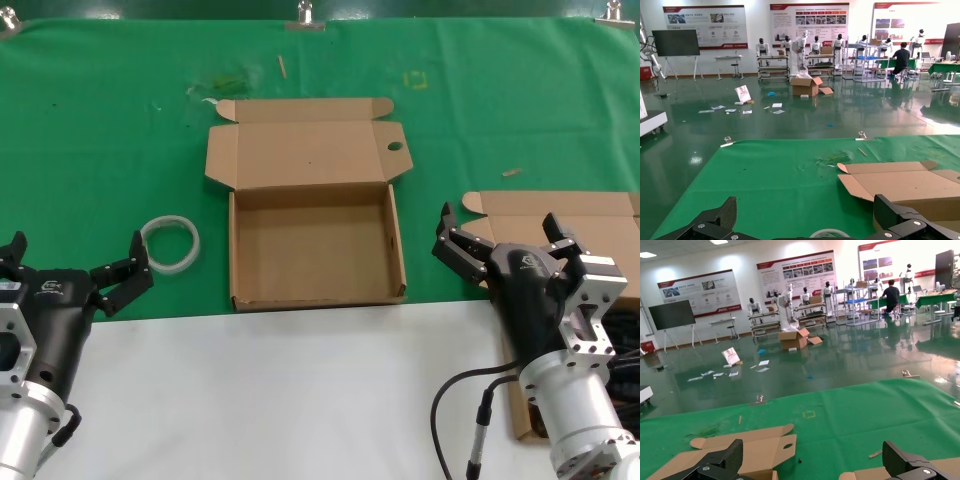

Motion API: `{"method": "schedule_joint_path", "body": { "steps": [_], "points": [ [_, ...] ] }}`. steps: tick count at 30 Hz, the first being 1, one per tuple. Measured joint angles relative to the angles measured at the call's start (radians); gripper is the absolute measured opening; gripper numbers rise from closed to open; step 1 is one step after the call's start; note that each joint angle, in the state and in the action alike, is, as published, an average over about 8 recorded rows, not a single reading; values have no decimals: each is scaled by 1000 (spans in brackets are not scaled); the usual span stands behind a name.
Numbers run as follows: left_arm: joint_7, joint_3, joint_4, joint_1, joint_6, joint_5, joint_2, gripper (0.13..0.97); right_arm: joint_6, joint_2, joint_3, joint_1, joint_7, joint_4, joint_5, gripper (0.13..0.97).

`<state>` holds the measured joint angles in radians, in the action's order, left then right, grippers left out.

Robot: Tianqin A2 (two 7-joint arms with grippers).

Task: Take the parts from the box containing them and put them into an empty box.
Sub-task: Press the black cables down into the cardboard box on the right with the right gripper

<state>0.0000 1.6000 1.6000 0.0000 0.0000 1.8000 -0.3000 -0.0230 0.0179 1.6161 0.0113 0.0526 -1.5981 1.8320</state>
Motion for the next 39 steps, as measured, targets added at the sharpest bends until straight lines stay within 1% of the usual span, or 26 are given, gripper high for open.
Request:
{"method": "schedule_joint_path", "body": {
  "steps": [21,26,29,31,35,39],
  "points": [
    [0,0,0,0,0,0,0,966,-1,0,0,-2,1,0,-1,966],
    [0,0,0,0,0,0,0,966,-29,0,17,-17,24,-3,5,966],
    [0,0,0,0,0,0,0,966,-84,0,52,-31,77,-16,41,966],
    [0,0,0,0,0,0,0,966,-138,0,86,-40,136,-31,85,966],
    [0,0,0,0,0,0,0,966,-256,0,146,-57,291,-70,194,966],
    [0,0,0,0,0,0,0,966,-357,0,175,-72,461,-108,276,966]
  ]
}}
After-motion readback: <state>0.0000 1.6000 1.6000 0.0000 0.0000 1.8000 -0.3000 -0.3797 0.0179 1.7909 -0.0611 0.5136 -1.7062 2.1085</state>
